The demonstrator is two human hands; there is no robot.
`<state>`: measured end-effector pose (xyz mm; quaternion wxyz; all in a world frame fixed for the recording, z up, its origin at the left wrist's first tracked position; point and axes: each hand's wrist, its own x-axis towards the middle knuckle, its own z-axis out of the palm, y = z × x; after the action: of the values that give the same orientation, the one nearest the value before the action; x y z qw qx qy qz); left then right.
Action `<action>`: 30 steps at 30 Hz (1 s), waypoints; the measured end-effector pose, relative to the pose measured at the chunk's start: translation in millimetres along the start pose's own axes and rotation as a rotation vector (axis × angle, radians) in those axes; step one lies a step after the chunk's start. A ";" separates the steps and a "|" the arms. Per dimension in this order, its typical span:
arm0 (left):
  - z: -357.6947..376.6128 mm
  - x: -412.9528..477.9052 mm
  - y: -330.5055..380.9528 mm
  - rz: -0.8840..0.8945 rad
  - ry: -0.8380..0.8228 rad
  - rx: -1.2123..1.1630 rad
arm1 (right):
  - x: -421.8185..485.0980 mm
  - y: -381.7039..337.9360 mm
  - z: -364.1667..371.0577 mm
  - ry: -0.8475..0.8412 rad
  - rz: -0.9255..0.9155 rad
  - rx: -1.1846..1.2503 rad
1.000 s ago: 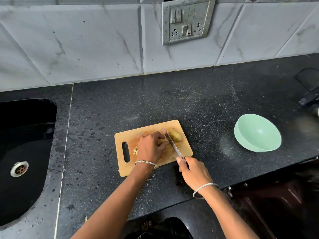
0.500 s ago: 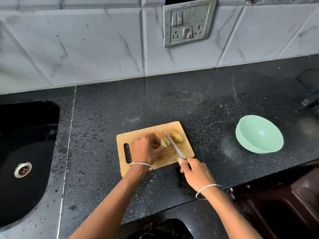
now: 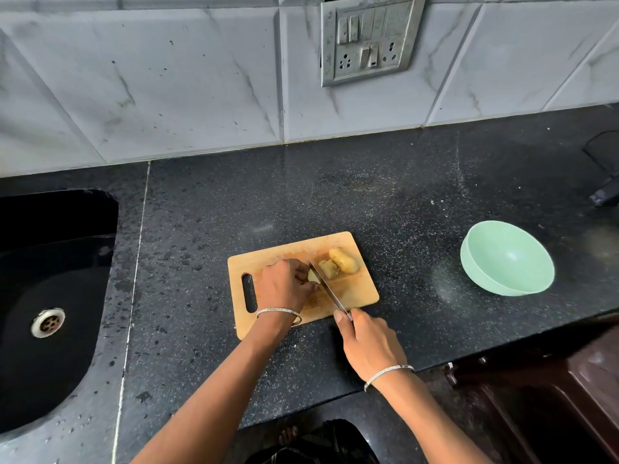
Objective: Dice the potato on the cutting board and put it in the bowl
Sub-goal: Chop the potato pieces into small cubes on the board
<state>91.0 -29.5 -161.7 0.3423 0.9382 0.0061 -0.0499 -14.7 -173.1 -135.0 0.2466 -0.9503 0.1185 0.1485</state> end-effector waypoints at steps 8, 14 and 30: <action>-1.7 0.4 4.3 -0.026 -0.022 -0.026 | -3.5 -1.2 1.1 0.020 -0.006 -0.074; 0.8 1.1 2.8 -0.050 -0.014 -0.059 | -0.2 -0.6 -1.1 0.006 -0.015 -0.070; 6.9 1.7 4.8 -0.155 -0.006 -0.190 | 8.0 -3.2 -5.9 -0.001 -0.012 -0.153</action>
<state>92.2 -37.7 -164.0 0.4247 0.8982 0.0826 -0.0781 -5.0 -174.6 -131.3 0.1740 -0.9670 0.1011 0.1560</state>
